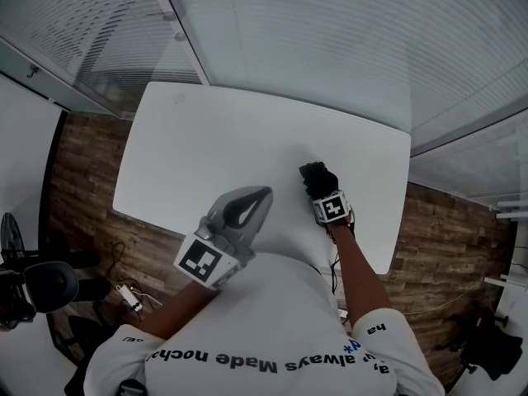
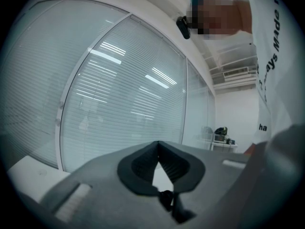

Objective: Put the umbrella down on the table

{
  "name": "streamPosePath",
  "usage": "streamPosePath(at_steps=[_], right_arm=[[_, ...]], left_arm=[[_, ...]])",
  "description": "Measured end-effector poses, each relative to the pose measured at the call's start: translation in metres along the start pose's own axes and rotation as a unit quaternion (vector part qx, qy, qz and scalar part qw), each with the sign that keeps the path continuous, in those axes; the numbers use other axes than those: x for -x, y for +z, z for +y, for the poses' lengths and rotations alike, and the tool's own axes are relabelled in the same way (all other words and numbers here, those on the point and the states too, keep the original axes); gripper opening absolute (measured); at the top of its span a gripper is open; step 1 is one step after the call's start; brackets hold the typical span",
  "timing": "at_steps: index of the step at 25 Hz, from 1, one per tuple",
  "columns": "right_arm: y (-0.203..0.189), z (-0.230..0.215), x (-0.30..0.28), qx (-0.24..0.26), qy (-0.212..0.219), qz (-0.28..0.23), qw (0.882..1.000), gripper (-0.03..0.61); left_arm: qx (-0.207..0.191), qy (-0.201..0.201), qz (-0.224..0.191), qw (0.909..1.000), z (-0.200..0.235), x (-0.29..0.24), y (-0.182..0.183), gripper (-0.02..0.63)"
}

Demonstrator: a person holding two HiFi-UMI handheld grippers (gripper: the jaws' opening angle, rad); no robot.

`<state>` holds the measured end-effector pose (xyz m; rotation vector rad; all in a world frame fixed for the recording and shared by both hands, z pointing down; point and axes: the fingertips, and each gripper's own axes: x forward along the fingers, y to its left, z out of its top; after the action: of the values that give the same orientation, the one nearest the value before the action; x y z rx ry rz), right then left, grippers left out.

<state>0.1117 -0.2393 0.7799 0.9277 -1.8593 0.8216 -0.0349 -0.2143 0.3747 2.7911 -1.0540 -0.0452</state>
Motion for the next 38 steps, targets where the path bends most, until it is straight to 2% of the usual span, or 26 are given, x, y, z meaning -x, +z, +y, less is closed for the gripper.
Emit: streamPosePath(at_steps=[8, 15, 20, 25, 31, 34, 38], right_arm=[[-0.007, -0.001, 0.003, -0.003, -0.002, 0.006, 1.000, 0.279], [0.002, 0.000, 0.013, 0.002, -0.002, -0.008, 1.000, 0.273], [0.013, 0.005, 0.040, 0.009, 0.000, -0.044, 0.999, 0.258], [0.031, 0.011, 0.078, -0.001, 0.010, -0.111, 0.994, 0.248], [0.057, 0.022, 0.149, -0.006, 0.021, -0.210, 0.978, 0.229], [0.074, 0.034, 0.200, 0.004, 0.020, -0.276, 0.961, 0.219], [0.107, 0.056, 0.251, 0.023, 0.023, -0.354, 0.935, 0.181]], left_arm=[[-0.002, -0.001, -0.003, 1.0000, -0.004, 0.002, 0.000, 0.003], [0.002, -0.005, -0.003, 1.0000, -0.003, -0.001, 0.000, 0.003], [0.005, -0.007, -0.002, 1.0000, -0.005, -0.002, 0.000, 0.003], [0.002, -0.014, -0.004, 0.9999, -0.008, -0.004, -0.001, 0.003], [-0.001, -0.025, -0.001, 0.9997, -0.027, -0.007, -0.002, 0.003], [-0.005, -0.030, -0.005, 0.9995, -0.039, -0.008, -0.001, 0.003], [-0.002, -0.034, -0.005, 0.9994, -0.029, -0.013, 0.000, 0.003]])
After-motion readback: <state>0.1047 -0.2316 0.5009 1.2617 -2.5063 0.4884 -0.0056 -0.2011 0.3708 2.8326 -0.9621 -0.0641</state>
